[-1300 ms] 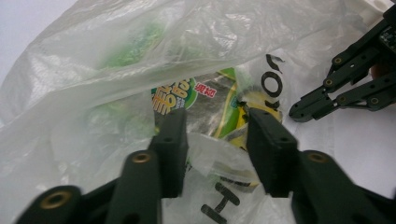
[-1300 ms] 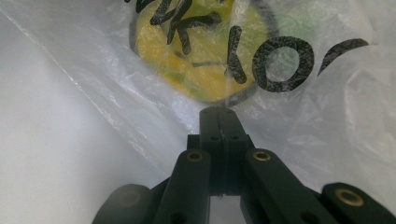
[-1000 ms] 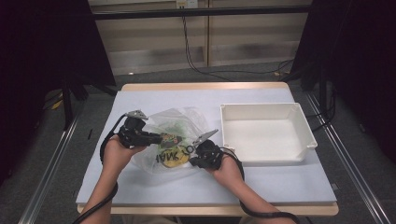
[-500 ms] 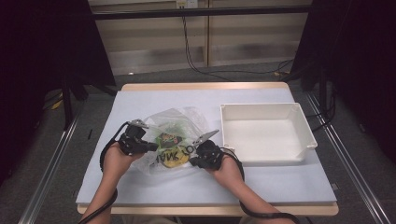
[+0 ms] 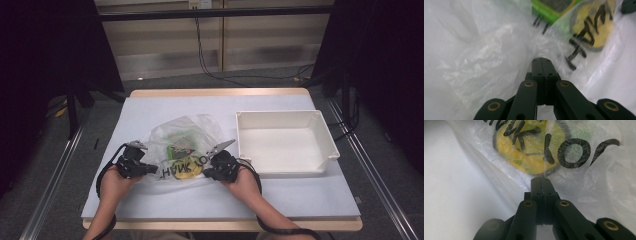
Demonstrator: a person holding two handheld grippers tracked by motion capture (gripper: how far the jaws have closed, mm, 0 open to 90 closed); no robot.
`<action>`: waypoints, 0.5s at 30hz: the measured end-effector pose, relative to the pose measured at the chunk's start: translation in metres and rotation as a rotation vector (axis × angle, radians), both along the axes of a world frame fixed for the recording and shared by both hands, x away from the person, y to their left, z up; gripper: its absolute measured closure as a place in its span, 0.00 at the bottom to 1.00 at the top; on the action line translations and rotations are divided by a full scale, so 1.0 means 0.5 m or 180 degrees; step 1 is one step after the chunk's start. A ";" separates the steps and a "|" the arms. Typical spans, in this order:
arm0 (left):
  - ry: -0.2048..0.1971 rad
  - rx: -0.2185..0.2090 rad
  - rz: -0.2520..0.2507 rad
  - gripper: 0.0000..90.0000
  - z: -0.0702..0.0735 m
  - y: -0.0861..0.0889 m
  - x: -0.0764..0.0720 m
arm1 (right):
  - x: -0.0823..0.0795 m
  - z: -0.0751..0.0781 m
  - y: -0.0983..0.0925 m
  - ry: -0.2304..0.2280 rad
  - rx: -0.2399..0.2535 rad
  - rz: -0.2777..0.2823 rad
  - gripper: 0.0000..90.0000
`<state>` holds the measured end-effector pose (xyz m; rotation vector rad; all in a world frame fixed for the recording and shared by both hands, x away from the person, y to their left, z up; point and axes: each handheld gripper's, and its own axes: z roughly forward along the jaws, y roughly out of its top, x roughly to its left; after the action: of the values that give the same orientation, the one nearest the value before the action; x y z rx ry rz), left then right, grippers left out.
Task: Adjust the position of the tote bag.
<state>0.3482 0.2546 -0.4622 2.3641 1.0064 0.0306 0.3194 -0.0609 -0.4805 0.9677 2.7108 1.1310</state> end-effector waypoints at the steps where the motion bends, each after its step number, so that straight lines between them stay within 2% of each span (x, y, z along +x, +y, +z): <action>1: 0.0003 0.0017 -0.0008 1.00 -0.001 0.005 -0.002 | 0.000 0.000 0.000 0.0005 -0.0001 -0.0004 1.00; 4: 0.0000 -0.0039 0.0061 1.00 -0.003 0.016 -0.006 | 0.000 -0.001 -0.001 -0.0001 0.0015 -0.0018 1.00; 6: 0.0004 -0.0027 0.0056 1.00 -0.002 0.018 -0.007 | 0.000 -0.001 -0.001 0.0006 0.0007 -0.0015 1.00; 7: 0.0011 -0.0006 0.0005 1.00 0.000 0.018 -0.007 | 0.000 0.000 0.000 0.0011 0.0002 -0.0020 1.00; 11: -0.0023 -0.0130 0.0002 1.00 0.009 0.011 -0.008 | 0.001 0.004 0.005 0.0026 -0.0067 -0.0022 1.00; 13: -0.0033 -0.0139 -0.0045 1.00 0.016 0.011 -0.005 | 0.001 0.006 0.007 0.0069 -0.0065 -0.0045 0.96; 15: -0.0047 -0.0248 -0.0019 1.00 0.021 0.006 -0.005 | 0.001 0.011 0.010 0.0069 -0.0074 -0.0048 0.91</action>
<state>0.3456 0.2578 -0.4518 2.2930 0.9758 0.0064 0.3198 -0.0558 -0.4749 1.0012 2.7223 1.0905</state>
